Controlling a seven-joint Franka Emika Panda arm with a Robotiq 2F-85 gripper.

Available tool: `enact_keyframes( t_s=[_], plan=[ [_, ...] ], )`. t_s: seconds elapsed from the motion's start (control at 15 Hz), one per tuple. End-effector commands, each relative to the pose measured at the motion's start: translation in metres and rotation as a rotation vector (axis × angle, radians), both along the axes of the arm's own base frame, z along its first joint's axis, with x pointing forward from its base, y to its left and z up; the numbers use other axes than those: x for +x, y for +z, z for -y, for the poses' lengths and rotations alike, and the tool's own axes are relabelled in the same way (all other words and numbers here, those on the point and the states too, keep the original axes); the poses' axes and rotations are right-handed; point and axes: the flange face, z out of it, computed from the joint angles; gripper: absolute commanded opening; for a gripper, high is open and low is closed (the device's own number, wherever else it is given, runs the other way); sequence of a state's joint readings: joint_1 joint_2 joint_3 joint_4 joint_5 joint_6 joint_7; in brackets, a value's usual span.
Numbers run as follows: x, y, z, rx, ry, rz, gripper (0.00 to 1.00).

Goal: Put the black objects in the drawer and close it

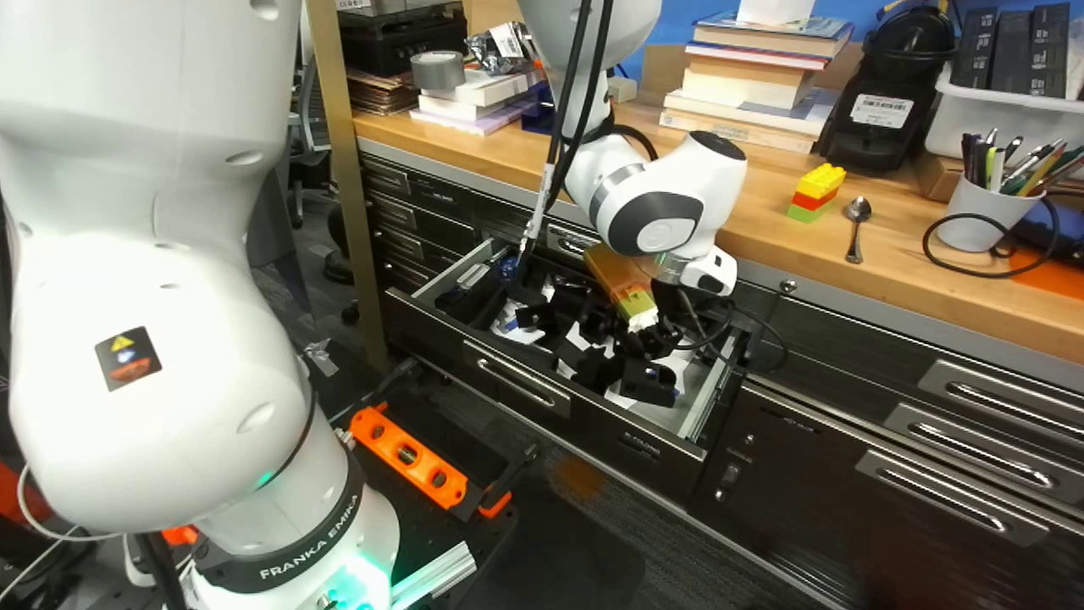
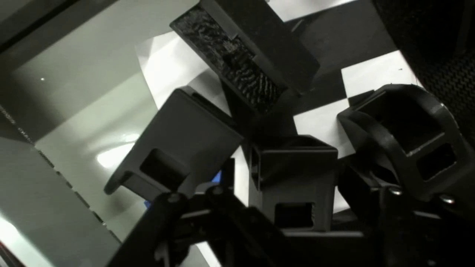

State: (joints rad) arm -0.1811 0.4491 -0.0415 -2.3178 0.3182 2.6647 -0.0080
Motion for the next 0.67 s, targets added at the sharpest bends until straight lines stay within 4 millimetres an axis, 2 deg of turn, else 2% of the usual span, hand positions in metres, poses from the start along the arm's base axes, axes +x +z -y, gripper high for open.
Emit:
enact_keyframes(
  t_s=[0.0,0.33,0.6],
  plan=[
    [0.006,0.0,0.0,-0.014,-0.008,-0.002,1.0],
    [-0.002,0.019,-0.005,-0.011,-0.004,0.018,1.0],
    [-0.017,0.051,-0.012,-0.005,0.02,0.025,1.0]
  ],
)
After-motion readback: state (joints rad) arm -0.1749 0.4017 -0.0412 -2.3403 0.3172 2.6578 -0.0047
